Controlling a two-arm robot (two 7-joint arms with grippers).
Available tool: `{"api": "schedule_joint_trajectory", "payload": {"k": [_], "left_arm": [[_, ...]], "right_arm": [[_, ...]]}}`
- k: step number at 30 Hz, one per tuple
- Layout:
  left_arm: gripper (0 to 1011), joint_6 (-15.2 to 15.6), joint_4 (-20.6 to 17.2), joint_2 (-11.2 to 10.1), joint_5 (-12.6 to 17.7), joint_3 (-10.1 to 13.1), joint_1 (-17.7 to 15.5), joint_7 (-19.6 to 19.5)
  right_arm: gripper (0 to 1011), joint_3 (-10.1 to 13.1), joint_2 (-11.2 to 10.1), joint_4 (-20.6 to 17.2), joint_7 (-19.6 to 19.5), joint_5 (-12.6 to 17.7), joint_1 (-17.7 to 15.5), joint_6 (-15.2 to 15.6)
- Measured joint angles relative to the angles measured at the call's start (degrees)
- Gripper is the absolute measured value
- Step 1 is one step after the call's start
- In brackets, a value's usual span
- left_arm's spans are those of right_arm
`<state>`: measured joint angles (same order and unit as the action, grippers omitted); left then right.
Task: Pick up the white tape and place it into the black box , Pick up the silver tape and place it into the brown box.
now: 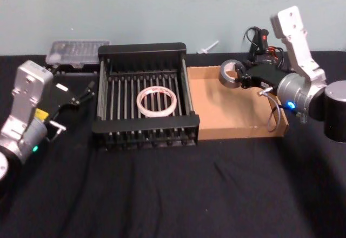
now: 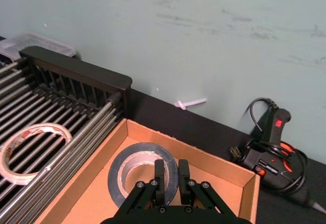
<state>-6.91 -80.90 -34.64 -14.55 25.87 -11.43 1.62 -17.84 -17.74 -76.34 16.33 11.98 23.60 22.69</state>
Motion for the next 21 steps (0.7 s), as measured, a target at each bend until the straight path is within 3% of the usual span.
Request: {"api": "schedule_joint_trajectory", "payload": {"k": [11, 21], "left_arm": [[1001, 0.0, 0.0, 0.0, 0.0, 0.0, 0.0, 0.0], [1001, 0.0, 0.0, 0.0, 0.0, 0.0, -0.01, 0.0]], "right_arm": [[160, -0.91, 3.19, 8.77, 0.49, -1.73, 4.07, -0.95], [160, -1.08, 4.72, 12.83, 0.79, -2.75, 5.58, -1.19]]}}
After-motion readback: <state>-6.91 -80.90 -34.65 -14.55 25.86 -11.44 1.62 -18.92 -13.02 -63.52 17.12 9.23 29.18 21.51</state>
